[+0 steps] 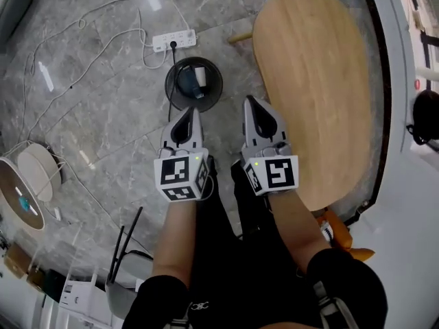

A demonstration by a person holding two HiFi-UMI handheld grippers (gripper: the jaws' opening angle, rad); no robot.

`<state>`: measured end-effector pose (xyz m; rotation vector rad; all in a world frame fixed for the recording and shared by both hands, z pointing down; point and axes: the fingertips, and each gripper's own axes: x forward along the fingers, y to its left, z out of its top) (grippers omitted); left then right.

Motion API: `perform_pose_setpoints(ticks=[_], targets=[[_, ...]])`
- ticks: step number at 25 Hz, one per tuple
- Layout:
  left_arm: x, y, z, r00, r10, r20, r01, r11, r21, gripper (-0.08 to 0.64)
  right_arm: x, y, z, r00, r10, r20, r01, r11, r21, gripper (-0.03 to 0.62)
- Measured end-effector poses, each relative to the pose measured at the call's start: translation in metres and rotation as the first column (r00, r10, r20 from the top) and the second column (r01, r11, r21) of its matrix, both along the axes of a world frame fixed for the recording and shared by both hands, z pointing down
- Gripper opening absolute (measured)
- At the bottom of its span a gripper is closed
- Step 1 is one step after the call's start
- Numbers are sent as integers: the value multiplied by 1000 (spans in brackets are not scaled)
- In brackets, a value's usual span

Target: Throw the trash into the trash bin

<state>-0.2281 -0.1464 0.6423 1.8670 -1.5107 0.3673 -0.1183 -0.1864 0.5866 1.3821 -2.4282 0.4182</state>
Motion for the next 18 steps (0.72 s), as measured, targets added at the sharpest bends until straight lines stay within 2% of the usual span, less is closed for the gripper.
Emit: perform_pose_setpoints(ticks=[4,7,10,14,18], targets=[[23,-24,-82,1000,-13,-4,13,996,83,5,31,-8,-78,998,50,33,-52,997,57,12],[48,-31,-176,1000,19,15,-21,988,154,5,55,-2,-151,995,85,55,-89,993,72,11],[75,-16,-276,998,57,39,-64,972,227,5,82,16,-240,992,101,77,-110,987,120,12],[107,14,-395,991,105,88,-129,929,347,5,111,32,-351,987,98,126,-124,967,222,12],[121,38,-473,984,116,133,-164,879,448,5,126,48,-433,977,83,196,-139,947,289,12]])
